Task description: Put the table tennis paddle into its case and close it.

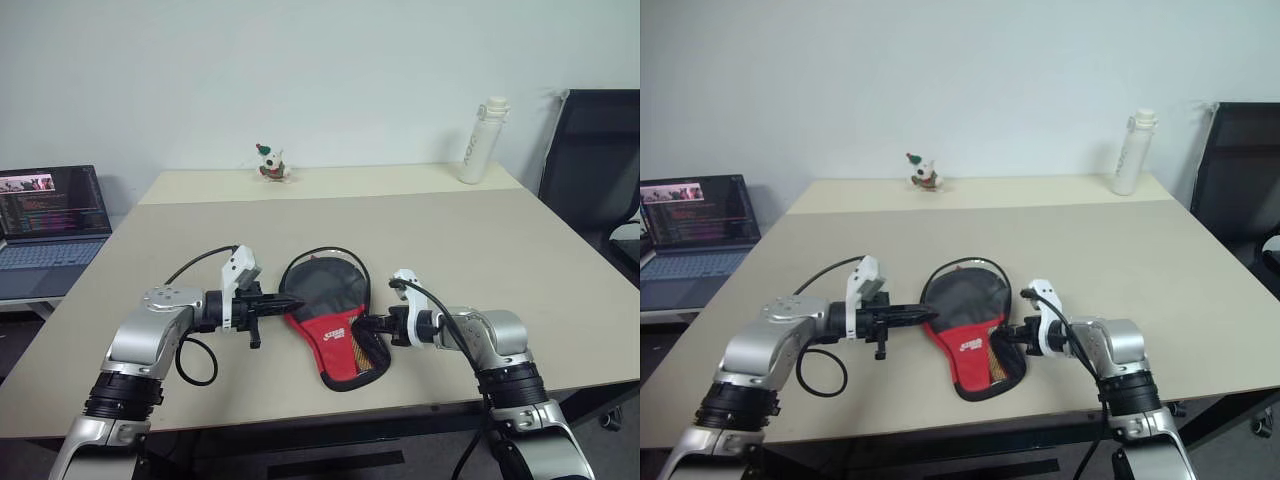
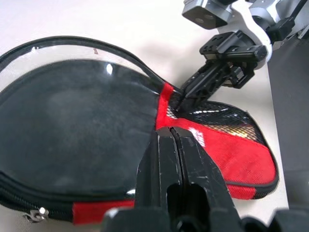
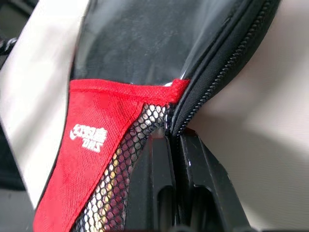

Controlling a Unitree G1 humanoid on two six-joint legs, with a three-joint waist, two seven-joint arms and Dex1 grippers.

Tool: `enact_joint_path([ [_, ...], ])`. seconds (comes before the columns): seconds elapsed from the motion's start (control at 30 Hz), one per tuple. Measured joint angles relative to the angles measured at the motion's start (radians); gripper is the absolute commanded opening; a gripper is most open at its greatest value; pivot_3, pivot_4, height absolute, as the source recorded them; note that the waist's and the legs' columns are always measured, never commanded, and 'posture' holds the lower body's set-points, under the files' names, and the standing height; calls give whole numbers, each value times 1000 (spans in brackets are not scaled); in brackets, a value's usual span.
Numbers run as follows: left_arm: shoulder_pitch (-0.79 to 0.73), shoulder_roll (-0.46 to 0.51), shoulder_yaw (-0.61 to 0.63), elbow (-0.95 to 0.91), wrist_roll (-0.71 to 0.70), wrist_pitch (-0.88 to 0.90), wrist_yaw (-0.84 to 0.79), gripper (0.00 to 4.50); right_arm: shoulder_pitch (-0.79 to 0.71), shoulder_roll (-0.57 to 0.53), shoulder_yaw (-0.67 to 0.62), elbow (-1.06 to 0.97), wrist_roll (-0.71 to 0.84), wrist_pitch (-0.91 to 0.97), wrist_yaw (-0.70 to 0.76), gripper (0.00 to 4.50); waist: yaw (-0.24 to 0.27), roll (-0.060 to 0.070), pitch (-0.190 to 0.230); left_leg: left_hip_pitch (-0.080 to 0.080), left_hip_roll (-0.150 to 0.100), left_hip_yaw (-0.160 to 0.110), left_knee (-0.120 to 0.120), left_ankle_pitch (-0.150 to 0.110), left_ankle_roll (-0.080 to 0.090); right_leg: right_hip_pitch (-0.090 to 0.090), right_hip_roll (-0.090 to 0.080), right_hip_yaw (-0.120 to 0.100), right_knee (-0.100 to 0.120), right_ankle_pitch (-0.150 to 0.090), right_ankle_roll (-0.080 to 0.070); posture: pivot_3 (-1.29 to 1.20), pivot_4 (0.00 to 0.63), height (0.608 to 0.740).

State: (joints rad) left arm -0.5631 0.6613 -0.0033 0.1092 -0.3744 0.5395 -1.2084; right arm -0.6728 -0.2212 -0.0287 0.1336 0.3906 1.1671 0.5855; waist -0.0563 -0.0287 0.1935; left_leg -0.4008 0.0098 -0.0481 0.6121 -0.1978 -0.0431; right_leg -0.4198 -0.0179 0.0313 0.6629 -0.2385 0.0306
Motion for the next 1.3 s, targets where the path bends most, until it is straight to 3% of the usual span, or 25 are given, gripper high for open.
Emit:
enact_joint_path([
  [0.23,-17,-7,-14,3,0,-5,-1,0,8,-99,-116,-24,39,58,-44,14,4,0,0,-1,0,1,0,0,0,0,0,1,-1,0,0,0,150,740],
  [0.4,-22,-8,-23,20,1,-12,-3,0,93,-196,-192,-173,99,179,-52,14,7,0,0,-1,0,1,0,0,0,0,0,2,-2,0,0,0,150,740],
  [0.6,-41,-11,-33,47,1,-32,-3,0,150,-205,-204,-294,144,271,-69,14,0,-1,0,1,0,4,0,0,0,0,1,4,-1,0,0,0,150,740],
  [0.83,-41,-19,-42,53,2,-45,-4,0,124,-194,-144,-256,141,231,-79,14,-3,-1,1,1,0,6,0,0,0,-1,1,5,-1,0,1,0,150,740],
  [1.1,-34,-18,-49,43,1,-42,-2,0,102,-254,13,-219,147,129,57,14,-4,-1,1,1,1,7,0,-1,1,-1,1,6,-2,0,1,0,150,740],
  [1.3,-17,-14,-49,17,-1,-33,0,0,137,-258,20,-265,171,129,69,14,-1,-1,1,1,1,7,0,-1,1,-1,1,6,-2,0,1,0,150,740],
])
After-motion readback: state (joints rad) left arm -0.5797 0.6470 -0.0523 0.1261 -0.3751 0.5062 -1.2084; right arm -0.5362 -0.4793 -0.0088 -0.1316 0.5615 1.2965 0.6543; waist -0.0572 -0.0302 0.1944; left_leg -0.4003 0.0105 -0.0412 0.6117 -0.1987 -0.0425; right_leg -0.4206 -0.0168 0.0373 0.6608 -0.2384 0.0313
